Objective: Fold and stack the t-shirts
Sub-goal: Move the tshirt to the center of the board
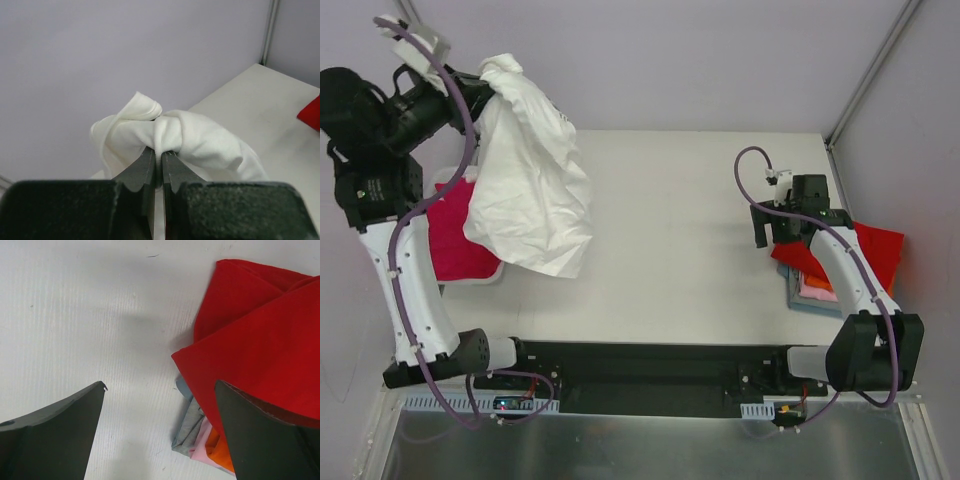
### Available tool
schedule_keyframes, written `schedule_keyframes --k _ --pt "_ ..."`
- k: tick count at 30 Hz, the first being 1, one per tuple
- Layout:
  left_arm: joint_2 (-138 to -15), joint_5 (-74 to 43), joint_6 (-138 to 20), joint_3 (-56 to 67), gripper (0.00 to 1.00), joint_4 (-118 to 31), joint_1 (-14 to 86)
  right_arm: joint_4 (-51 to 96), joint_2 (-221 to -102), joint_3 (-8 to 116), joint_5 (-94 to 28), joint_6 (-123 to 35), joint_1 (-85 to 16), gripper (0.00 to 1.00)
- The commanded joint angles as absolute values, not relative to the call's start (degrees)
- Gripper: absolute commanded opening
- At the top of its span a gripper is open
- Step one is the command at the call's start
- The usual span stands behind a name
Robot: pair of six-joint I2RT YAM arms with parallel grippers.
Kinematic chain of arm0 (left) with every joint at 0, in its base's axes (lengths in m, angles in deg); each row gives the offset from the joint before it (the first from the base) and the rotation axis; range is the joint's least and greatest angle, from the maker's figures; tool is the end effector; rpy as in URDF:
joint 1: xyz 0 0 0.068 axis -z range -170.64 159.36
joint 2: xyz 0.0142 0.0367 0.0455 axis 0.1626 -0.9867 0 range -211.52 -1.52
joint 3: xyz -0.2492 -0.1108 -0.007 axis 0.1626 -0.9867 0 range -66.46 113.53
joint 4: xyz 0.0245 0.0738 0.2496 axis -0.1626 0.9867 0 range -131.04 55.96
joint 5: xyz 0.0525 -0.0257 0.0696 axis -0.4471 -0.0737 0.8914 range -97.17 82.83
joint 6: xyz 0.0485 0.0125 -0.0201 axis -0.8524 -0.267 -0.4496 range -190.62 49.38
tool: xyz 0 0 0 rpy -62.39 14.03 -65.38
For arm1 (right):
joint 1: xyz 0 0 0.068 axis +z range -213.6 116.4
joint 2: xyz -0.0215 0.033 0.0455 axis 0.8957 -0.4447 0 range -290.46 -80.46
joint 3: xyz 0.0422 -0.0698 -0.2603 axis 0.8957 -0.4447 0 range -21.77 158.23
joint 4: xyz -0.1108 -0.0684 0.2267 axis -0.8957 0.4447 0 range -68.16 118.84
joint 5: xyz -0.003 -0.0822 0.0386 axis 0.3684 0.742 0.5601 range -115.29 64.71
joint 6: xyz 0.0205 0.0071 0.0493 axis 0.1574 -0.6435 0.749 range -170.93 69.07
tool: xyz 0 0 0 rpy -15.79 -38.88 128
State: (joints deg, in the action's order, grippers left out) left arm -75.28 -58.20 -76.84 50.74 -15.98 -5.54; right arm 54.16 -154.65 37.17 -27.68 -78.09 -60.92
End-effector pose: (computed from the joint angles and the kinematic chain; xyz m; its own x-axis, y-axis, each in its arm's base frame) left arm 0.1755 0.0180 0.6093 0.3628 0.1670 -0.9168 0.5150 0.7840 0.3466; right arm 0.2738 0.0143 0.2801 -0.6220 -0.4856 -0.6143 -0.4030 0.8711 -0.2805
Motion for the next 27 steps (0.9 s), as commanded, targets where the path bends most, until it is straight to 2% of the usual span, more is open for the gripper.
schedule_keyframes --k 1,6,11,12,14,15,17,18,20,22,27 --pt "-76.6 -53.9 -81.8 47.2 0.0 -20.1 2.8 53.5 -153.3 39.5 -28.6 -77.7 -60.6 0.96" --pt "-77.1 -52.5 -84.4 42.7 0.0 -20.1 15.7 53.6 -153.5 39.5 -28.5 -77.8 -60.6 0.96" --pt "-77.0 -52.7 -83.6 39.8 0.0 -20.0 23.1 53.5 -154.0 39.1 -28.5 -78.1 -60.6 0.97" --pt "-76.9 -51.6 -83.9 39.2 0.02 -20.1 23.8 53.5 -154.1 39.1 -28.5 -78.1 -60.6 0.97" --pt "-76.0 -50.7 -85.9 36.6 0.42 -20.1 24.3 53.6 -154.1 39.1 -28.5 -78.1 -60.6 0.96" --pt "-75.6 -47.9 -86.8 35.4 0.69 -20.1 24.4 53.5 -154.2 39.1 -28.6 -78.3 -60.6 0.96" --pt "-74.1 -44.6 -90.5 31.5 0.77 -20.1 24.4 53.4 -154.1 39.0 -28.6 -78.4 -60.6 0.96" --pt "-73.4 -42.8 -92.2 29.8 0.84 -20.1 24.4 53.4 -154.2 39.0 -28.8 -78.4 -60.6 0.96" --pt "-71.1 -38.0 -97.7 24.3 0.89 -20.1 24.4 53.5 -154.2 39.1 -29.1 -78.4 -60.6 0.96" --pt "-68.9 -33.3 -101.4 19.5 0.89 -20.1 24.5 53.9 -154.1 39.3 -29.6 -78.5 -60.6 0.96" --pt "-64.9 -30.4 -104.9 11.7 0.91 -20.0 24.7 59.6 -156.1 44.7 -32.6 -81.7 -57.7 0.96"
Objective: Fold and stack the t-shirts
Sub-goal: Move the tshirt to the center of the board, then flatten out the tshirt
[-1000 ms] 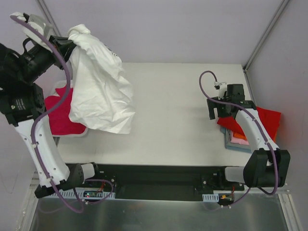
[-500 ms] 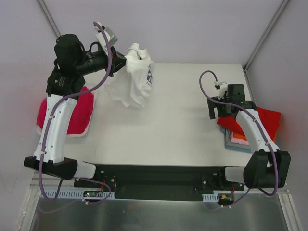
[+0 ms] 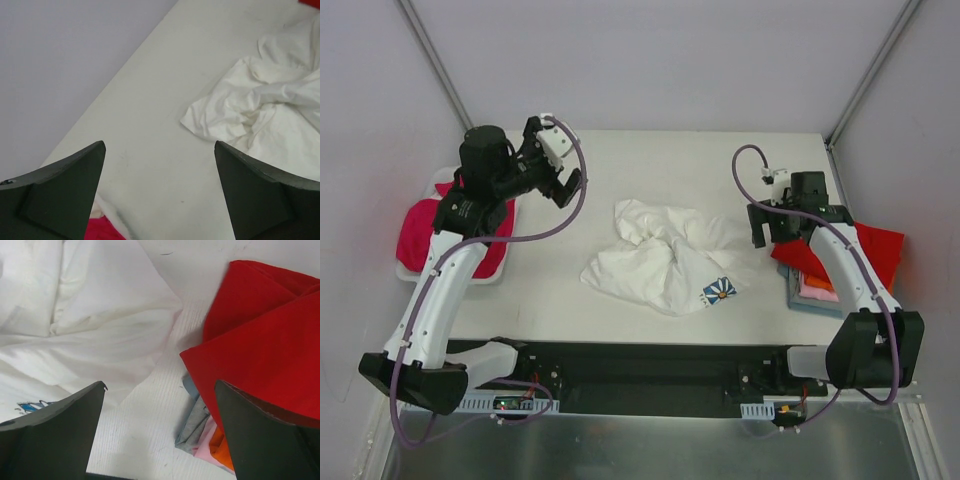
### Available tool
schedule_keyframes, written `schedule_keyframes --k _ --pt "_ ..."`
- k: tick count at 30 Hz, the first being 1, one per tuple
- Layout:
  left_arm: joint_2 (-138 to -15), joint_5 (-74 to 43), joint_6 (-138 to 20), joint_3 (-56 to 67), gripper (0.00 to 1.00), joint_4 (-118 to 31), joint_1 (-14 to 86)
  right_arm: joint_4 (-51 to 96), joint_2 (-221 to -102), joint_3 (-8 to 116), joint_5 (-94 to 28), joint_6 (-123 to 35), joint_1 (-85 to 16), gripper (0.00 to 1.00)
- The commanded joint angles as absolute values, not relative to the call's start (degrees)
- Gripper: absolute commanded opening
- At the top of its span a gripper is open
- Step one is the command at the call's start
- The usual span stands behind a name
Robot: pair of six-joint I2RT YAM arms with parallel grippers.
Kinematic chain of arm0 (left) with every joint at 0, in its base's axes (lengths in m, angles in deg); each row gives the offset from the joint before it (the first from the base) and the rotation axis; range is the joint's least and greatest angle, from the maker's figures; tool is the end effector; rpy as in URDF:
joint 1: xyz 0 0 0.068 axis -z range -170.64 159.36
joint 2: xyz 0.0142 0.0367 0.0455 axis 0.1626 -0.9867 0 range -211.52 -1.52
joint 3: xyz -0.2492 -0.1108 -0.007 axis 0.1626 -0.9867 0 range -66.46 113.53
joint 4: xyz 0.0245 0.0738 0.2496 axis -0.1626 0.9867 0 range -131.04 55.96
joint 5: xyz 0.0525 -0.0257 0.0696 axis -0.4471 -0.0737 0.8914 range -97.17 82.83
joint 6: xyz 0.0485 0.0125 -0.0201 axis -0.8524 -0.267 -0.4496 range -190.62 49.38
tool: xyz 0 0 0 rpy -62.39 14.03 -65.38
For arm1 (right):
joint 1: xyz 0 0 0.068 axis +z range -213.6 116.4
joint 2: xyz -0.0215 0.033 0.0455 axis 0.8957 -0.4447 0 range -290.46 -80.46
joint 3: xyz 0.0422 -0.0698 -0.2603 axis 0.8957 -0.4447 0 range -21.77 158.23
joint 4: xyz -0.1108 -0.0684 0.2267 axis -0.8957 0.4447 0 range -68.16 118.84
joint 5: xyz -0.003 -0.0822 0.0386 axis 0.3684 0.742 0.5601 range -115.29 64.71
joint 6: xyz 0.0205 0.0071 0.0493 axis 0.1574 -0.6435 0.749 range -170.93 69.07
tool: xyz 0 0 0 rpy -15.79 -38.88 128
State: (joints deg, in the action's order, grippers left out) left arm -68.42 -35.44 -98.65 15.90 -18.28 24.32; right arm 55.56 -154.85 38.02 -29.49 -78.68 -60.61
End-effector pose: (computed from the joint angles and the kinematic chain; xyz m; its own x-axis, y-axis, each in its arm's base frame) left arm 0.2285 -0.0785 0.4661 0.2119 0.3718 -0.9038 0.6590 0.6286 0.4131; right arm 0.2735 0.0169 0.2823 -0.6134 -0.4969 -0.6139 -0.4363 0.8611 -0.2611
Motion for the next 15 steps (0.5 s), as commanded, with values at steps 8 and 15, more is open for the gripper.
schedule_keyframes --k 8,15 --pt "-71.2 -26.6 -107.4 5.0 0.93 -19.2 26.4 59.6 -165.0 49.8 -14.5 -85.2 -48.0 0.98" --pt "-83.0 -24.0 -108.8 5.9 0.91 -17.0 27.2 61.9 -175.1 57.3 -13.4 -86.5 -47.9 0.99"
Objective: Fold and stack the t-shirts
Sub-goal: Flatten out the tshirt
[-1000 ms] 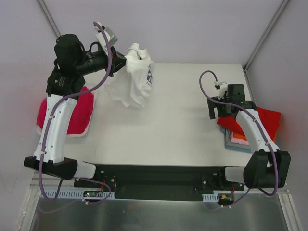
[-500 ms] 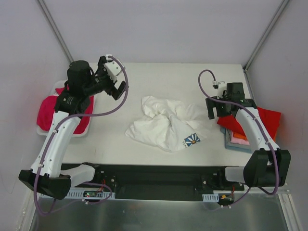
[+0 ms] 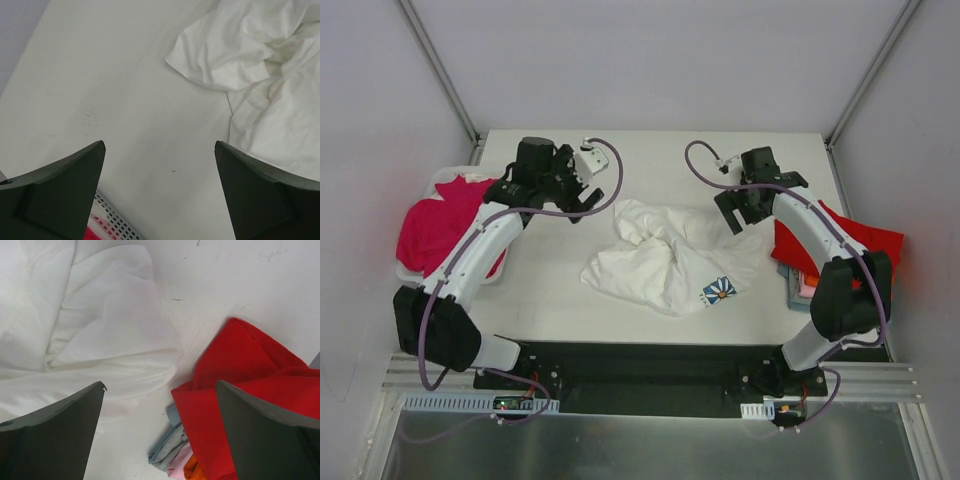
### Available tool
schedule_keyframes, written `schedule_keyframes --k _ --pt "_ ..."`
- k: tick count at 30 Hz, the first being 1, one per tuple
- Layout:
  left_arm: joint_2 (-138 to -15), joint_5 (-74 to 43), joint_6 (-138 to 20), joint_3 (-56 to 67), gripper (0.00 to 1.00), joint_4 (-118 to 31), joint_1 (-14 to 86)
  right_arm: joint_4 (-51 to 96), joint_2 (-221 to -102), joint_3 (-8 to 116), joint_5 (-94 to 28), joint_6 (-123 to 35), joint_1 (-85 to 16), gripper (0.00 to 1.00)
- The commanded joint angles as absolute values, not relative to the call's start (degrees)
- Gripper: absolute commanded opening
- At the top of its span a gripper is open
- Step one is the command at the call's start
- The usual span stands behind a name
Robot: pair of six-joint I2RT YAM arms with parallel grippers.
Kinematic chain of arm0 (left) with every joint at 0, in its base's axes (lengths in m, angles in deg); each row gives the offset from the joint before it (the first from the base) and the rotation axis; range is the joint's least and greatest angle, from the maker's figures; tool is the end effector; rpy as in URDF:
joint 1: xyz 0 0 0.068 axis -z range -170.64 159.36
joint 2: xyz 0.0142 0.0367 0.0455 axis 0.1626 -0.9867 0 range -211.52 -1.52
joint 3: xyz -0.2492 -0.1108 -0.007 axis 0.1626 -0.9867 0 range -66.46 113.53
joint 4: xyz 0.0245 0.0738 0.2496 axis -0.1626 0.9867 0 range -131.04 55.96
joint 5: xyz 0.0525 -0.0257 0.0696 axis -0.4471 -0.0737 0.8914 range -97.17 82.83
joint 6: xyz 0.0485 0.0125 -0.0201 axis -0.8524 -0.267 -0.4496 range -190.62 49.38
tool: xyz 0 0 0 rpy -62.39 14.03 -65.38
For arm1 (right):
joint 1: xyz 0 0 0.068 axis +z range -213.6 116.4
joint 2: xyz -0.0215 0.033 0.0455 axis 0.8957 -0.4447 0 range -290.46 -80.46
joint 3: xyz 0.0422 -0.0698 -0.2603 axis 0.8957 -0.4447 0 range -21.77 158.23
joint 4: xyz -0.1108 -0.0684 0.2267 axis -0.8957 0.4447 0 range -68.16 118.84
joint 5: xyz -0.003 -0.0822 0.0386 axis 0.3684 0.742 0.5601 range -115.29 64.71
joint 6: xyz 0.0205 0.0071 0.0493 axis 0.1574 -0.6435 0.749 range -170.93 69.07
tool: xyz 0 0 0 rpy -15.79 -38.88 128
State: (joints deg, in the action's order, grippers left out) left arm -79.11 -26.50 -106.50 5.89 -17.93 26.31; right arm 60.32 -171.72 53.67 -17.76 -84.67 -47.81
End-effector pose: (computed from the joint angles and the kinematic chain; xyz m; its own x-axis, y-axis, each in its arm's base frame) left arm 0.2906 -0.1009 0.3576 -0.0434 0.5914 -0.8052 0.7149 0.5814 0.3885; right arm 0.3300 0.0885 0.2796 -0.5410 -0.7251 -0.4261 -0.5971 0.6880 -0.4125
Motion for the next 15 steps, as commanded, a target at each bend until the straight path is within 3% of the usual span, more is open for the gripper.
schedule_keyframes --k 1,15 --pt "-84.0 -23.9 -108.9 5.5 0.91 -16.9 27.5 61.6 -176.0 57.9 -13.1 -86.9 -47.9 0.98" --pt "-89.7 -22.5 -107.1 -1.9 0.88 -15.9 34.2 63.0 -185.2 64.3 -15.3 -89.2 -45.4 0.95"
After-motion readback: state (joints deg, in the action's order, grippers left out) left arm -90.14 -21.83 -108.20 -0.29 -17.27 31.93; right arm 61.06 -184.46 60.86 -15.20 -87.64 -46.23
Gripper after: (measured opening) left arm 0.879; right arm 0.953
